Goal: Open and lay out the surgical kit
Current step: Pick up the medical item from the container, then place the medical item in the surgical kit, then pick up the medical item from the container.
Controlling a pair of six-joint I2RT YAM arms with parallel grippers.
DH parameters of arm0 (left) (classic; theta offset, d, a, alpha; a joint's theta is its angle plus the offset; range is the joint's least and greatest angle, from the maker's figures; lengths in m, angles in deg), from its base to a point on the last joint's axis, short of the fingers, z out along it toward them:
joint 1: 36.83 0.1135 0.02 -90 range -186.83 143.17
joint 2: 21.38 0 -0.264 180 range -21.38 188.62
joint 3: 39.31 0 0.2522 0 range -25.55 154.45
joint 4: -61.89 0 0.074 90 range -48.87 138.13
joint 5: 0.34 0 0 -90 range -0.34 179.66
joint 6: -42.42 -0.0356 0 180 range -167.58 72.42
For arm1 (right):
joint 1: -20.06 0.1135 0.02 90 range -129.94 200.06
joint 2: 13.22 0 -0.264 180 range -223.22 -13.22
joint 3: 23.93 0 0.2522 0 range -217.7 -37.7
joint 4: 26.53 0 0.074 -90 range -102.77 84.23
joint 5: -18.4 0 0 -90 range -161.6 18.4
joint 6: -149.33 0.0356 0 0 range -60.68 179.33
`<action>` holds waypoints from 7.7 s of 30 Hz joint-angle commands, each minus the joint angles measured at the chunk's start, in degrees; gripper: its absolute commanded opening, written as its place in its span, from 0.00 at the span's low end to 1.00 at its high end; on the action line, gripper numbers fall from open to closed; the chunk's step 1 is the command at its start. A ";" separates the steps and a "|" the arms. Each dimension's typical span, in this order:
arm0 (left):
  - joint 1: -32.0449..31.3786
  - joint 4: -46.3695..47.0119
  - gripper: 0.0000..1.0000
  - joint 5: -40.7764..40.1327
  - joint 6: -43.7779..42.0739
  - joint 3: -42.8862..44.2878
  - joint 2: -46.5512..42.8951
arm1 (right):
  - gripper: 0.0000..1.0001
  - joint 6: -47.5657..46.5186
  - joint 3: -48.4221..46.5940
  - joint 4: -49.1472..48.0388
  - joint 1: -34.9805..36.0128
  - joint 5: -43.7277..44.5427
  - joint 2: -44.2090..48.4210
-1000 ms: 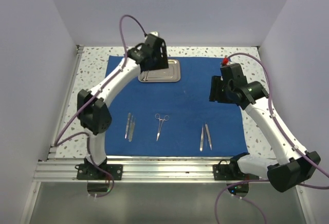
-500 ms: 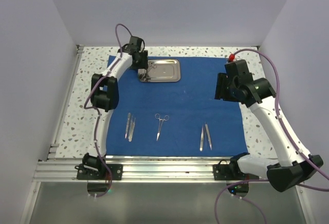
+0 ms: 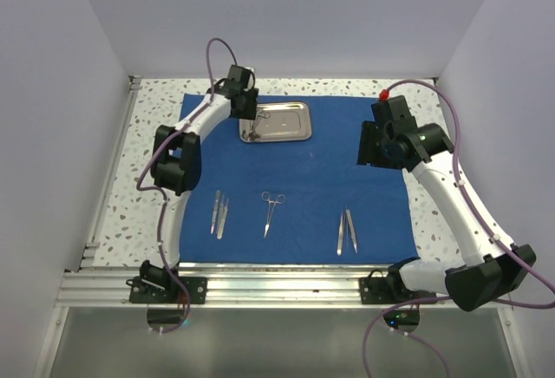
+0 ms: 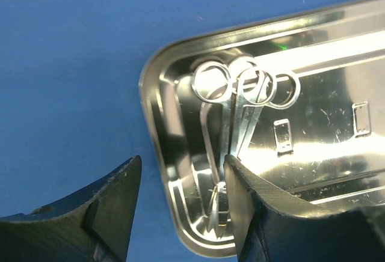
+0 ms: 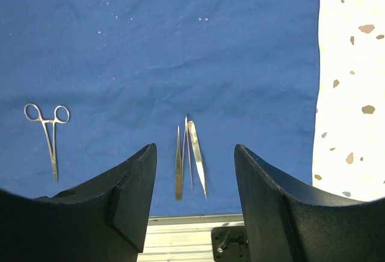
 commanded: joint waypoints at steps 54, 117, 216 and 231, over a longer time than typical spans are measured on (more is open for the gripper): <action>-2.35 -2.11 0.00 0.20 1.48 4.57 -3.28 | 0.58 -0.16 3.67 -2.60 -1.02 -1.98 2.92; -39.26 -3.09 0.00 -9.13 41.30 -52.28 -41.17 | 0.58 -0.16 -1.51 -4.98 8.12 -8.57 -0.77; -4.55 1.93 0.43 -4.02 -6.16 -7.37 -0.39 | 0.59 1.51 -7.49 6.19 3.38 0.92 1.43; -4.55 1.23 0.00 -6.91 -6.25 -8.43 -3.90 | 0.59 0.89 -6.17 3.29 1.88 -1.45 0.20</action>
